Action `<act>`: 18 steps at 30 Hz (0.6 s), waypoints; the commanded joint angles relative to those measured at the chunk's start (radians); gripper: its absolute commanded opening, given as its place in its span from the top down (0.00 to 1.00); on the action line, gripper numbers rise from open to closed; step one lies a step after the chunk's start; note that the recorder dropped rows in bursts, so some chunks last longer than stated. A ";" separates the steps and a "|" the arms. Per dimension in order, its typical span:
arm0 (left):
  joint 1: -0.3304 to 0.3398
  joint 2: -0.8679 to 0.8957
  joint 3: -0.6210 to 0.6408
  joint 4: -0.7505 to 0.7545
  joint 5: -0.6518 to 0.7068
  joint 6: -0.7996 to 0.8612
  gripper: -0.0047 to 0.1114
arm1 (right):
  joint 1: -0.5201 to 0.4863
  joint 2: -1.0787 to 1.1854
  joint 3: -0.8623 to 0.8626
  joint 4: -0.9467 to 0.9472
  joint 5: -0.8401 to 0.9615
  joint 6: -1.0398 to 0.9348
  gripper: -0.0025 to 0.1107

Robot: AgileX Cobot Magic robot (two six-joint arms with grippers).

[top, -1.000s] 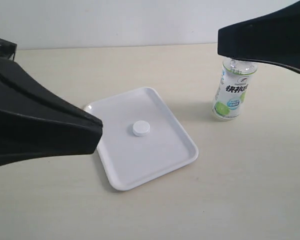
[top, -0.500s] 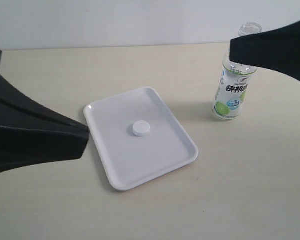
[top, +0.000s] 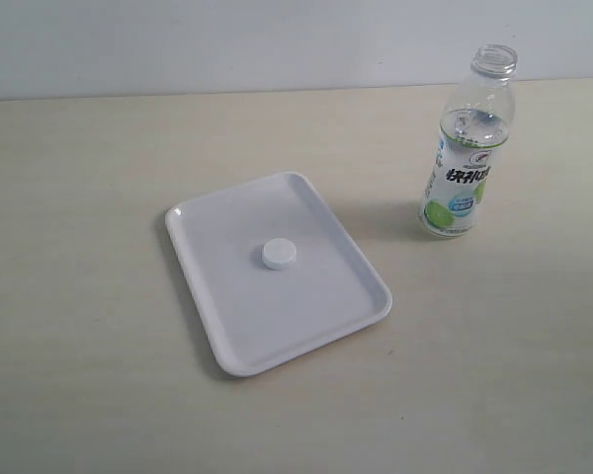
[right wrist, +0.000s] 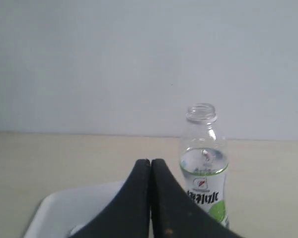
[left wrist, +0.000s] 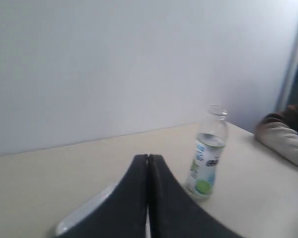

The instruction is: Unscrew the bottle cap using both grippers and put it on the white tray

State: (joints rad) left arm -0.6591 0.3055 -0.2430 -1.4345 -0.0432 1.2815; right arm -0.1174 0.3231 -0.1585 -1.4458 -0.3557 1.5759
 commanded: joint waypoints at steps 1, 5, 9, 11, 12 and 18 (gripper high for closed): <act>0.002 -0.097 0.081 -0.002 -0.168 -0.080 0.96 | -0.004 -0.055 0.086 0.277 0.041 -0.300 0.98; 0.002 -0.131 0.135 0.039 -0.204 -0.138 0.96 | -0.004 -0.055 0.139 0.356 0.083 -0.390 0.98; 0.002 -0.136 0.181 0.036 -0.269 -0.165 0.96 | -0.004 -0.055 0.158 0.408 0.157 -0.448 0.98; 0.002 -0.136 0.196 0.031 -0.269 -0.167 0.96 | -0.004 -0.055 0.159 0.408 0.158 -0.447 0.98; 0.002 -0.136 0.199 0.021 -0.267 -0.169 0.96 | -0.004 -0.055 0.159 0.408 0.158 -0.447 0.98; 0.002 -0.136 0.199 -0.121 -0.209 -0.167 0.96 | -0.004 -0.055 0.159 0.417 0.158 -0.449 0.98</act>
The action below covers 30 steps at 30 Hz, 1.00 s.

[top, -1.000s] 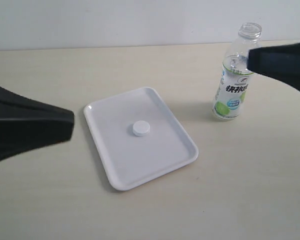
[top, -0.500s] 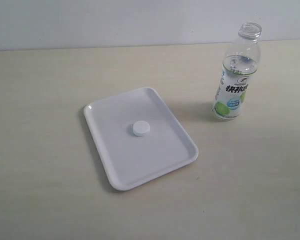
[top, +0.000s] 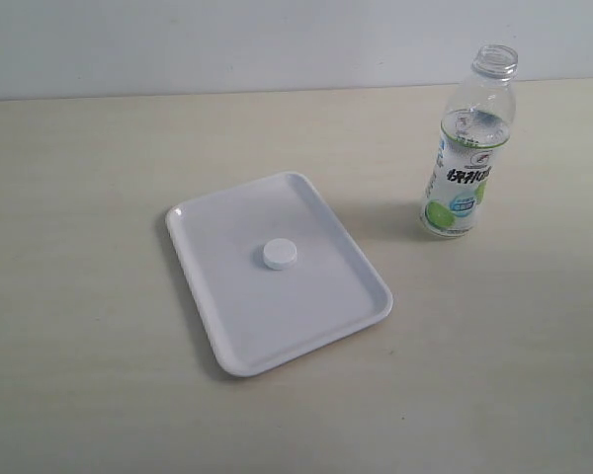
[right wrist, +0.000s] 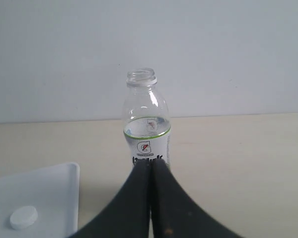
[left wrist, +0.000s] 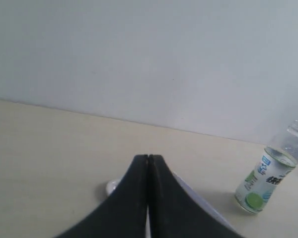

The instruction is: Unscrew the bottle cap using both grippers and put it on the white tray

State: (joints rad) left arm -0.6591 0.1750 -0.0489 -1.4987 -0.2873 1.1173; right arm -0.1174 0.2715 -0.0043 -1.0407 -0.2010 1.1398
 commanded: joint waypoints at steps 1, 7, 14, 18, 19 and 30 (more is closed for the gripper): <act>0.002 -0.005 0.005 -0.057 0.037 0.000 0.96 | -0.004 -0.004 0.004 0.012 0.003 -0.013 0.98; 0.002 -0.005 0.005 -0.057 0.037 0.004 0.96 | -0.004 -0.004 0.004 0.012 0.003 -0.013 0.98; 0.002 -0.005 0.005 -0.057 0.037 0.004 0.96 | -0.004 -0.004 0.004 0.009 0.003 -0.014 0.98; 0.002 -0.005 0.005 -0.057 0.037 0.004 0.96 | 0.001 -0.011 0.004 -0.010 0.036 -0.017 0.98; 0.002 -0.005 0.005 -0.057 0.037 0.004 0.96 | 0.001 -0.034 0.004 -0.010 0.050 -0.021 0.98; 0.002 -0.005 0.005 -0.057 0.045 0.004 0.96 | -0.088 -0.234 0.004 0.013 0.317 -0.013 0.98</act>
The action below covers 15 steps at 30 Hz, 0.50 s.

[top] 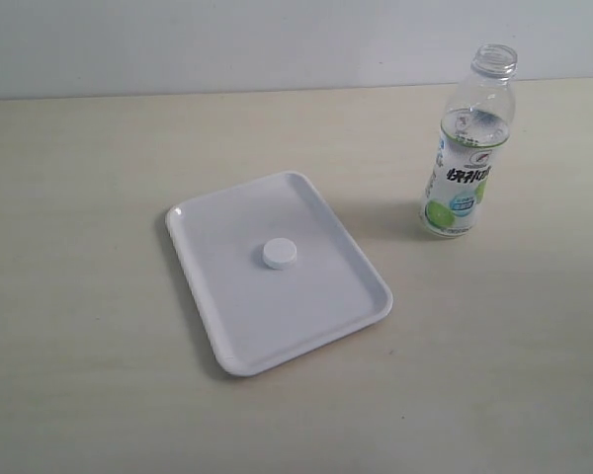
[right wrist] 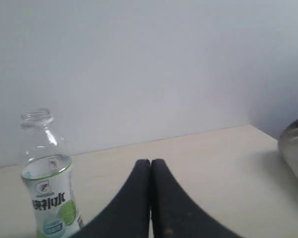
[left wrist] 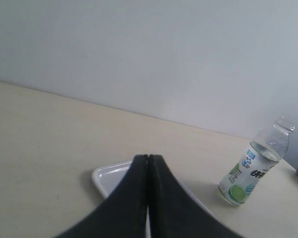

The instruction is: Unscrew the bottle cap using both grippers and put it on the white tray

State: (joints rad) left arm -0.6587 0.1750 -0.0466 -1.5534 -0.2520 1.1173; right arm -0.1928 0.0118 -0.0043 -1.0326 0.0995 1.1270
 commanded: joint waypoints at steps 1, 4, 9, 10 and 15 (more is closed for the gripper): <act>0.002 -0.005 0.002 -0.002 0.009 0.004 0.96 | -0.013 0.034 0.004 0.004 0.010 0.000 0.98; 0.002 -0.005 0.002 -0.002 0.014 0.004 0.96 | -0.013 0.037 0.004 0.004 -0.011 0.000 0.98; 0.002 -0.005 0.002 -0.002 0.014 0.004 0.96 | -0.013 0.037 0.004 0.002 -0.057 -0.003 0.98; 0.002 -0.005 0.002 -0.002 0.014 0.004 0.96 | -0.013 0.037 0.004 0.002 -0.052 -0.003 0.98; 0.002 -0.005 0.002 -0.002 0.014 0.004 0.96 | -0.013 -0.012 0.004 0.106 -0.004 -0.074 0.98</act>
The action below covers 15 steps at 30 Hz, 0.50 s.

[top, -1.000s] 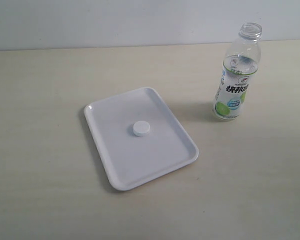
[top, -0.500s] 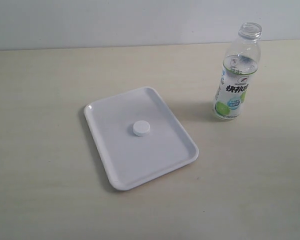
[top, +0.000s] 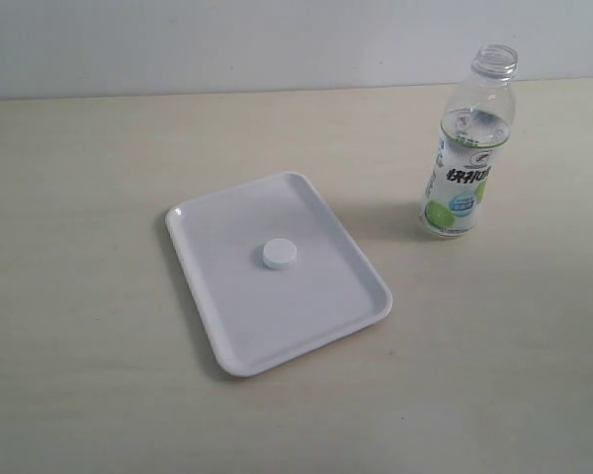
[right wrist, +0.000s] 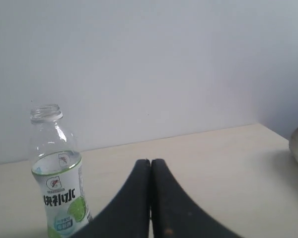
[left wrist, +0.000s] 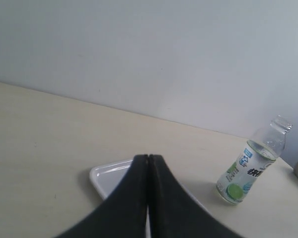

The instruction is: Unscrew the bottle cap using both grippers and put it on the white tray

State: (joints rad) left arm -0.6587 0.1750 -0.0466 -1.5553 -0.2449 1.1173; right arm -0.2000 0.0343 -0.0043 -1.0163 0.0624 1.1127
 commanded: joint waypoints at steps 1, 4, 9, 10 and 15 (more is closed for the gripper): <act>0.002 -0.005 0.002 0.000 0.007 0.004 0.96 | -0.006 -0.034 0.004 0.116 0.038 -0.079 0.98; 0.002 -0.008 0.002 0.000 0.007 0.004 0.96 | -0.006 -0.034 0.004 0.197 0.045 -0.160 0.98; 0.002 -0.008 0.002 0.000 0.007 0.004 0.96 | -0.006 -0.034 0.004 0.476 0.040 -0.460 0.98; 0.002 -0.008 0.002 0.000 0.007 0.004 0.96 | -0.006 -0.034 0.004 0.588 0.040 -0.593 0.98; 0.002 -0.008 0.002 0.000 0.007 0.004 0.96 | -0.006 -0.034 0.004 0.805 0.040 -0.824 0.98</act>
State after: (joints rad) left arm -0.6587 0.1737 -0.0466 -1.5553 -0.2440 1.1173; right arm -0.2000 0.0063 -0.0043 -0.3038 0.1022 0.3804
